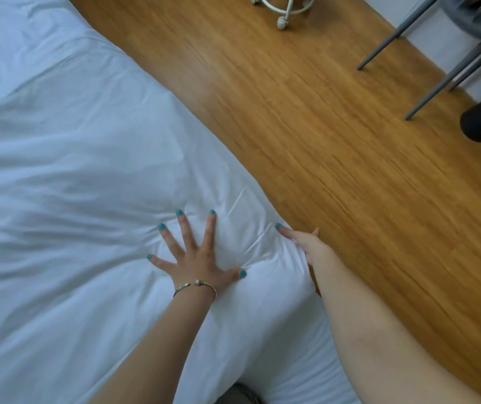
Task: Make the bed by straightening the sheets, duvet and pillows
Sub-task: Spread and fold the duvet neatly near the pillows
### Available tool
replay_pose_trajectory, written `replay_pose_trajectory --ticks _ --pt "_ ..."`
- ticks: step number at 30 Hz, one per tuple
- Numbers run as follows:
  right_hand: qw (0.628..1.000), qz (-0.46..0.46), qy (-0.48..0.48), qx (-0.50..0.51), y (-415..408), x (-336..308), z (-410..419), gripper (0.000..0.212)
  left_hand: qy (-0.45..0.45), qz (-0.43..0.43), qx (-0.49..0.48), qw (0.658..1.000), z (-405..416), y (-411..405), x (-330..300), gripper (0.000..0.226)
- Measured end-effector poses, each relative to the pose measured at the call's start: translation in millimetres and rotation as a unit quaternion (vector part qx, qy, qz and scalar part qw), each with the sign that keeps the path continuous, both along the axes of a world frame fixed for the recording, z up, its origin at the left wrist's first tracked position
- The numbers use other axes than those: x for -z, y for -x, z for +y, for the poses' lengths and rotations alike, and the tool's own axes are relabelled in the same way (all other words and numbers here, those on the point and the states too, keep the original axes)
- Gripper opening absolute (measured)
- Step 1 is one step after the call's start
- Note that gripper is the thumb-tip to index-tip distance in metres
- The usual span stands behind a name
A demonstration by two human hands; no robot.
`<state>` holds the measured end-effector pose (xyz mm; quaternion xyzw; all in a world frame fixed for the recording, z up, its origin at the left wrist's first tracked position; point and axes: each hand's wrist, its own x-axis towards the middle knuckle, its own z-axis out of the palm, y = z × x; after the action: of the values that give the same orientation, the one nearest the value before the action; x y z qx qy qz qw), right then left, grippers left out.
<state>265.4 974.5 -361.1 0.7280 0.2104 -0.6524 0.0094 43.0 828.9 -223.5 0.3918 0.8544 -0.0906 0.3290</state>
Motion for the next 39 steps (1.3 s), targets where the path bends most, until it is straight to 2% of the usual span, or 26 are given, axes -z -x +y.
replay_pose_trajectory --ticks 1,2,4,5,9,11,13,15,17,18,21,23,25,28,31,37,39 --pt "1.0 0.002 0.005 0.004 -1 10 -1 0.171 0.0 0.001 0.0 1.0 0 0 1 0.135" --pt "1.0 0.014 -0.012 0.011 3 -1 -4 0.143 0.001 0.001 0.001 1.0 1 0 1 0.135" --pt "0.999 0.024 -0.014 0.047 18 -41 -9 0.062 0.005 -0.001 0.001 1.0 1 1 1 0.134" --pt "0.997 0.037 -0.009 0.064 23 -55 -7 0.044 0.004 -0.003 -0.001 1.0 1 1 2 0.134" --pt "0.982 0.137 -0.037 0.128 28 -75 23 0.028 0.0 -0.001 -0.003 1.0 -2 2 5 0.133" --pt "0.975 0.135 -0.079 0.156 33 -80 42 0.019 -0.001 0.0 -0.003 1.0 -2 2 6 0.132" --pt "0.961 0.187 -0.118 0.169 37 -91 58 0.017 -0.001 0.003 -0.003 1.0 -2 2 7 0.133" --pt "0.947 0.234 -0.137 0.173 45 -102 71 0.025 -0.001 0.007 -0.002 1.0 -3 2 7 0.132" --pt "0.952 0.246 -0.138 0.121 56 -116 80 0.021 0.004 0.012 -0.001 1.0 -4 1 6 0.132" --pt "0.956 0.243 -0.146 0.081 63 -124 82 0.029 0.009 0.012 0.002 1.0 -3 1 5 0.132" --pt "0.948 0.216 -0.233 -0.009 79 -147 84 0.08 0.024 -0.014 0.016 0.999 -1 4 -1 0.133" --pt "0.934 0.229 -0.27 -0.046 86 -168 75 0.098 0.019 -0.039 0.038 0.998 -4 14 -6 0.131" --pt "0.921 0.239 -0.3 -0.067 92 -194 54 0.105 -0.006 -0.065 0.065 0.996 -16 27 -15 0.119" --pt "0.9 0.258 -0.342 -0.085 103 -228 12 0.099 -0.085 -0.117 0.053 0.988 -44 52 -35 0.087" --pt "0.872 0.279 -0.392 -0.093 128 -254 -36 0.079 -0.181 -0.185 -0.055 0.964 -78 74 -61 0.063" --pt "0.834 0.302 -0.445 -0.123 210 -335 -153 0.05 -0.331 -0.183 -0.19 0.906 -164 135 -145 0.036" --pt "0.818 0.321 -0.45 -0.162 241 -360 -199 0.032 -0.34 -0.159 -0.187 0.908 -208 162 -170 0.036"
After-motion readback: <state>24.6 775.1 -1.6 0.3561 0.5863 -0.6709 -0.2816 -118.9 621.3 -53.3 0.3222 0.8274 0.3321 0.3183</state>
